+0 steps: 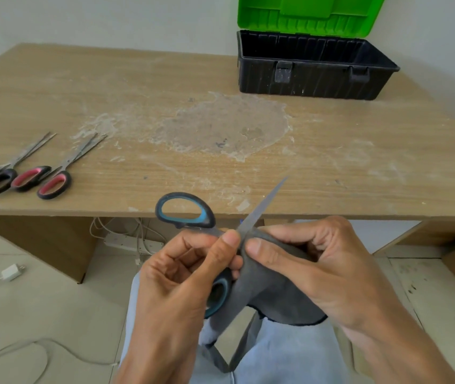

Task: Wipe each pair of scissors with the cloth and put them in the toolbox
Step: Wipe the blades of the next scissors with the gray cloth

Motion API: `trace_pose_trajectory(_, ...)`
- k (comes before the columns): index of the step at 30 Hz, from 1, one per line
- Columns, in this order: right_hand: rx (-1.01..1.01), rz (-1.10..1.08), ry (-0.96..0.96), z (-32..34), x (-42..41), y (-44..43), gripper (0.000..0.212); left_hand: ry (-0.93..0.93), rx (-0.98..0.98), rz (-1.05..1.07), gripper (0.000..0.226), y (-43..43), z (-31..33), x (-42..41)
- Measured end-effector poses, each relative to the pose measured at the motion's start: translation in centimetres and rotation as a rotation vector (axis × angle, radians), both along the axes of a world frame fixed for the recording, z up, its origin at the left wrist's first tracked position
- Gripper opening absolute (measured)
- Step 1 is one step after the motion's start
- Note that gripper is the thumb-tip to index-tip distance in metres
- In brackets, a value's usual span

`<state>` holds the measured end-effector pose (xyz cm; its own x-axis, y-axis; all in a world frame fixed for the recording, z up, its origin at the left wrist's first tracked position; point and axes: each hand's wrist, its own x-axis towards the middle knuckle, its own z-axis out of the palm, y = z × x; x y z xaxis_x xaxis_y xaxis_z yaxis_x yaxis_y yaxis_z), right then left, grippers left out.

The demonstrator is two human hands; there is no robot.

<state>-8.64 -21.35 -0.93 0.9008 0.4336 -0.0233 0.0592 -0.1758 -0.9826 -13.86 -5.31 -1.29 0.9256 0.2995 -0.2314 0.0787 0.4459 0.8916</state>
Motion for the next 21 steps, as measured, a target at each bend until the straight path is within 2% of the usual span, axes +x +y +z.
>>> trace_pose_trajectory(4, 0.044, 0.038, 0.075, -0.3, 0.5, -0.2, 0.015, 0.014, 0.0, 0.002, 0.018, 0.5, 0.1, 0.0)
trace_pose_trajectory(10, 0.159, -0.054, 0.226, -0.5, 0.3, -0.7, 0.019, 0.027, 0.012, 0.003, 0.018, 0.1, -0.1, 0.1)
trace_pose_trajectory(14, 0.162, -0.051, 0.209, -0.6, 0.3, -0.2, 0.019, 0.017, 0.007, 0.011, 0.015, -0.3, -0.3, 0.1)
trace_pose_trajectory(21, 0.007, 0.038, 0.087, -0.4, 0.4, -0.3, 0.018, 0.026, 0.019, -0.008, 0.015, 0.2, -0.2, 0.2)
